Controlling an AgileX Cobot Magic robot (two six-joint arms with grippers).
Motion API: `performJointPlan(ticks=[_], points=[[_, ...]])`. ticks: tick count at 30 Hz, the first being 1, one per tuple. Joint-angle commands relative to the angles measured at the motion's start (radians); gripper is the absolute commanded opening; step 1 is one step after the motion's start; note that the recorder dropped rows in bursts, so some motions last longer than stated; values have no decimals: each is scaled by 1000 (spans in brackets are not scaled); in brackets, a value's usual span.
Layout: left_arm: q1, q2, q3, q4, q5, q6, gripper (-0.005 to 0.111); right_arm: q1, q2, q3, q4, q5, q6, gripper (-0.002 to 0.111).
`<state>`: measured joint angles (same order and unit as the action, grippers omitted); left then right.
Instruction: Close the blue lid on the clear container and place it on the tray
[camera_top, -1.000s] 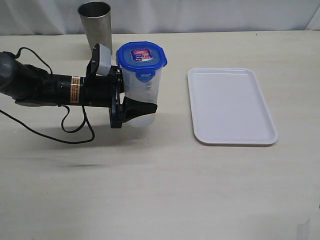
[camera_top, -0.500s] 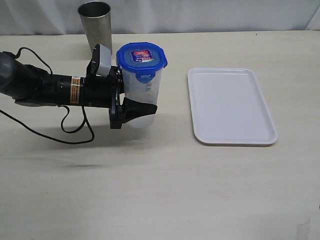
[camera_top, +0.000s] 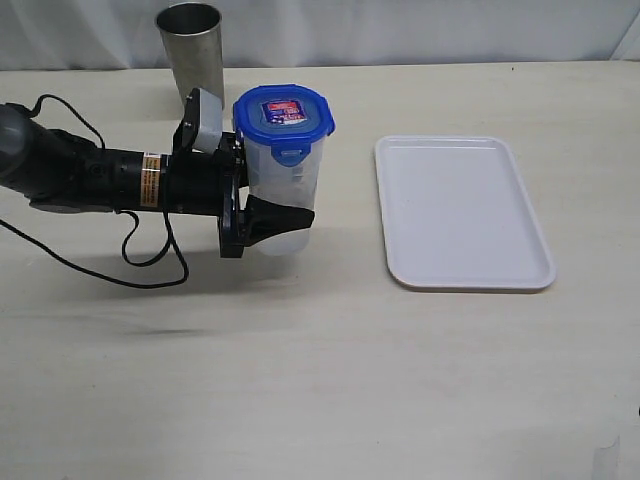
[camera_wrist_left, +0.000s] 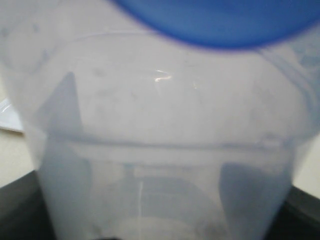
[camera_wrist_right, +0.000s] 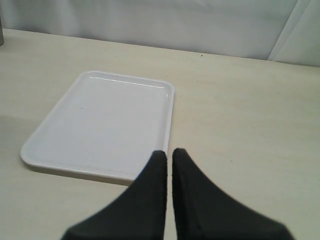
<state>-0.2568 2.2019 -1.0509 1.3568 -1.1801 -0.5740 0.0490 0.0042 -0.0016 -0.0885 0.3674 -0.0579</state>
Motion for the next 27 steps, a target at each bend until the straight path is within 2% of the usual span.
performJointPlan(ticks=[1, 18, 22, 27], points=[[1, -18, -2, -15, -41, -6, 0, -3, -4, 2, 6, -2, 13, 4], [1, -18, -2, -15, -41, -6, 0, -3, -4, 2, 35, -21, 58, 4], [1, -18, -2, -15, -41, -6, 0, -3, -4, 2, 98, -14, 163, 4], [1, -18, -2, -15, -41, -6, 0, -3, -4, 2, 98, -24, 14, 4]])
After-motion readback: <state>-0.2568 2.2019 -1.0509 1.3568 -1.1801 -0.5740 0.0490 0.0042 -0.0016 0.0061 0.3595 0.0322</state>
